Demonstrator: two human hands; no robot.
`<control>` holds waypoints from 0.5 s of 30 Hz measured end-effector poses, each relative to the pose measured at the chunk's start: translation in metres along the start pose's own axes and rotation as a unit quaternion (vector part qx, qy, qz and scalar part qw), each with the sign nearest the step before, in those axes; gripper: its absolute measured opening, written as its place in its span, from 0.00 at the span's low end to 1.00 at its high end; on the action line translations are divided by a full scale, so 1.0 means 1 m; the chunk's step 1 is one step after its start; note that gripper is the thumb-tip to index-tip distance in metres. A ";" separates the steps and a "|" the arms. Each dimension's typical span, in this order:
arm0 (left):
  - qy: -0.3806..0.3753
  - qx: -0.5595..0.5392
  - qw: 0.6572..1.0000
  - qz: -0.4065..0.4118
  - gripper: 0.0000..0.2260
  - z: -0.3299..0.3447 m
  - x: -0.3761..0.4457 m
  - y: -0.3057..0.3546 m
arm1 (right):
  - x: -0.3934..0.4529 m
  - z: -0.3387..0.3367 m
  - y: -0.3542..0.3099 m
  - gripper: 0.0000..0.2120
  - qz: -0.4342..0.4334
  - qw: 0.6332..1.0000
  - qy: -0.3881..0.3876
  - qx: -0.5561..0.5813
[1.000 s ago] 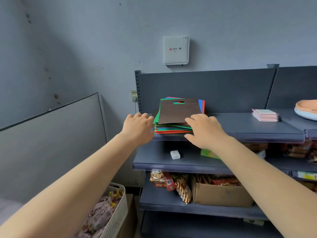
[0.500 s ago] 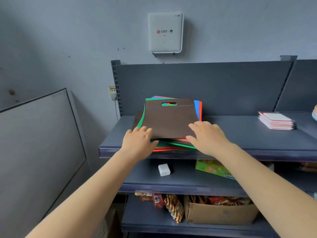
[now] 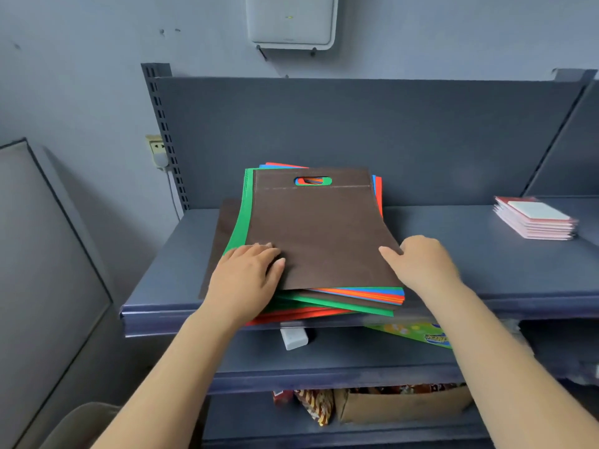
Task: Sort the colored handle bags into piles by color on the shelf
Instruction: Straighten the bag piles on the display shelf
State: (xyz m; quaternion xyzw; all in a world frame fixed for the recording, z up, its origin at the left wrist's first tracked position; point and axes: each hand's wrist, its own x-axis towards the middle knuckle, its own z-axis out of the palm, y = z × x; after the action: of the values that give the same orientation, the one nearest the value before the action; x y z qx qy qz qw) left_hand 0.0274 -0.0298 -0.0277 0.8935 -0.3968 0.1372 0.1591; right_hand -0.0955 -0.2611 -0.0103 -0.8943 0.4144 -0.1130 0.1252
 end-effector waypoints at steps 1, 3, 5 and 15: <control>-0.002 -0.007 1.000 0.007 0.17 0.000 0.002 0.000 | 0.000 -0.001 0.000 0.18 0.004 1.000 0.021 -0.003; -0.010 -0.026 0.999 0.018 0.17 0.000 0.007 -0.001 | 0.000 -0.005 0.000 0.16 -0.005 0.998 0.065 0.005; -0.021 -0.055 0.998 0.014 0.16 -0.002 0.011 -0.004 | 0.000 -0.004 0.001 0.15 -0.030 0.994 0.095 0.038; 0.074 -0.213 0.925 -0.306 0.19 -0.003 0.000 -0.038 | -0.006 0.025 0.023 0.07 -0.026 0.922 0.195 0.333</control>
State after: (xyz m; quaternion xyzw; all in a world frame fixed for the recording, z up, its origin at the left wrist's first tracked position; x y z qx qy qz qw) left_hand 0.0558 -0.0043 -0.0317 0.9037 -0.1114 0.0603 0.4090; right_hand -0.1080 -0.2676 -0.0413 -0.7721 0.3457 -0.4194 0.3295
